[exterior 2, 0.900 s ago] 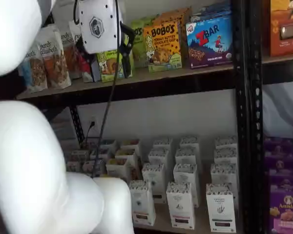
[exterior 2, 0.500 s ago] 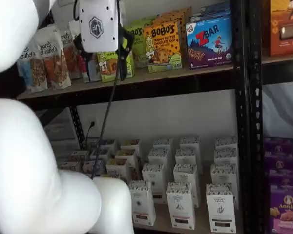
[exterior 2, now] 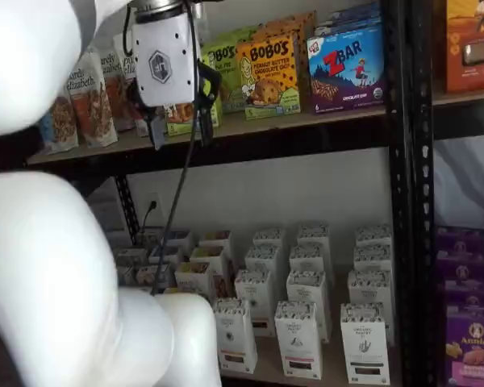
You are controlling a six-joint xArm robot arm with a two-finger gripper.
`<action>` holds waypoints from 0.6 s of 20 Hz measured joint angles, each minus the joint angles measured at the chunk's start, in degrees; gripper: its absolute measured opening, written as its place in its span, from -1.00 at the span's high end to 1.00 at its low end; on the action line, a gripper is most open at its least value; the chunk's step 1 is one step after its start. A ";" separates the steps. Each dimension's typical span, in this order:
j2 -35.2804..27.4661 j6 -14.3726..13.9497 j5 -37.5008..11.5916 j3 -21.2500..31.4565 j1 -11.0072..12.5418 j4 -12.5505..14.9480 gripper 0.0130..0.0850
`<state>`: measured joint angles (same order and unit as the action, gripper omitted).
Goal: Pick up the white box with a yellow strip in the middle, on the bottom shelf, the fourth box from the left
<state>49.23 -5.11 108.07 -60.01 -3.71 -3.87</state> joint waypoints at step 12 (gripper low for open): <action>1.31 -8.30 -10.59 10.35 -9.36 4.51 -1.00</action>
<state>50.54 -13.41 97.48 -49.66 -13.06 0.64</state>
